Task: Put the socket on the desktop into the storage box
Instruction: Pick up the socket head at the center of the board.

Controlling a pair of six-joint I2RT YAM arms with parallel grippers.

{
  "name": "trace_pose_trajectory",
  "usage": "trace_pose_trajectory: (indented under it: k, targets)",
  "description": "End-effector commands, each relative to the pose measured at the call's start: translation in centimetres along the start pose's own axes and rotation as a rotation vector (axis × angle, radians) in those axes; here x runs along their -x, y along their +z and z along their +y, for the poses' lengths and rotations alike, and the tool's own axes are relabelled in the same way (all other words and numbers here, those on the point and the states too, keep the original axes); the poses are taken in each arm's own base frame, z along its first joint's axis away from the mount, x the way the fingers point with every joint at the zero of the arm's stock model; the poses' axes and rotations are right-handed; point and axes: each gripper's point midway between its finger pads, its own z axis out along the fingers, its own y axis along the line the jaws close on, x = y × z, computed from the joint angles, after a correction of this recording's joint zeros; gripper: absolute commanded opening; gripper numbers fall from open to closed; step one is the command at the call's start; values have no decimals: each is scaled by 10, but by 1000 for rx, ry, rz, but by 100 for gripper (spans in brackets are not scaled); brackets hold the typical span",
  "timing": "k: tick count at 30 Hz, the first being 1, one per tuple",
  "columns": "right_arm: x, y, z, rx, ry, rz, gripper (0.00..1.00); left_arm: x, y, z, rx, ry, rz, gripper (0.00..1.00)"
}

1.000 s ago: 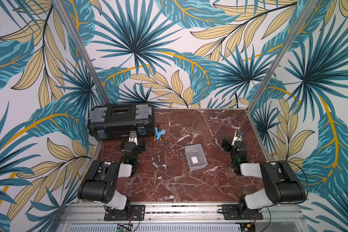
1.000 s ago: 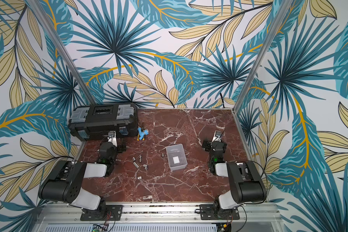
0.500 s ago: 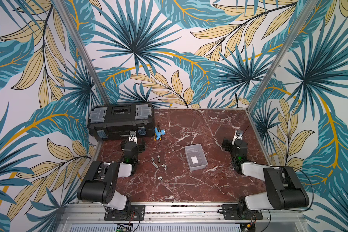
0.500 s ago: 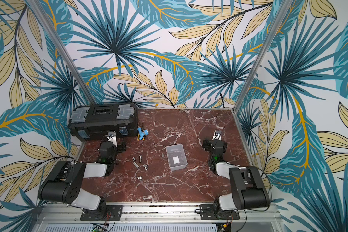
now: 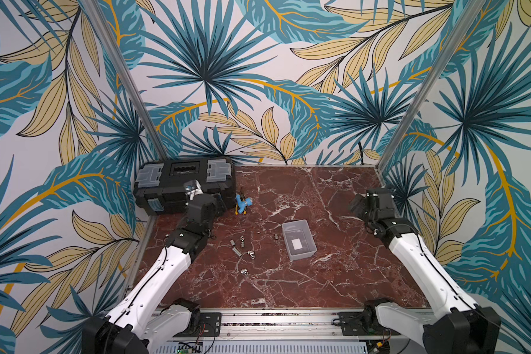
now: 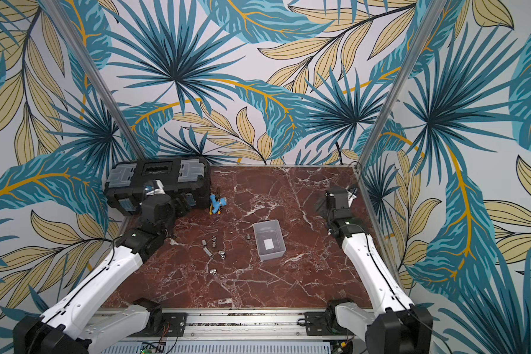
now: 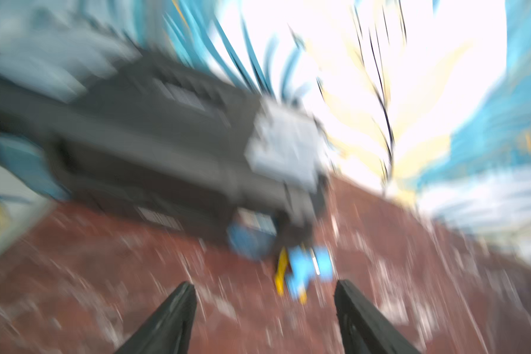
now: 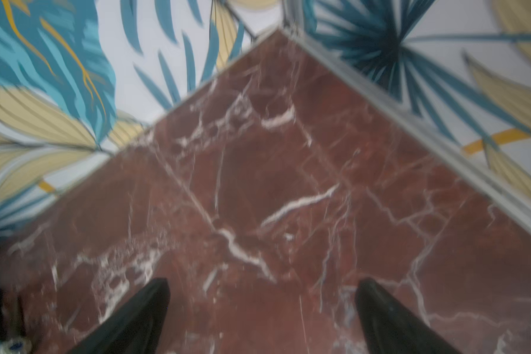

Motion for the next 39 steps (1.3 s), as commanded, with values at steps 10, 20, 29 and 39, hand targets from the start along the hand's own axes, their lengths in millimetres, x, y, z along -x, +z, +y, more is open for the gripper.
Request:
trace_pose_trajectory:
  k: [10, 20, 29, 39]
  targets:
    - [-70, -42, 31, 172, -89, 179, 83, -150, -24, -91, -288, 211, 422, 72]
    - [-87, -50, 53, 171, -202, 280, 60, -177, 38, -169, -381, 372, 520, 64]
    - [-92, -55, 59, 189, -241, 290, 45, -186, 54, -156, -265, 266, 529, 58]
    - [-103, -56, 71, 190, -302, 312, 35, -191, 74, -152, -149, 257, 539, 50]
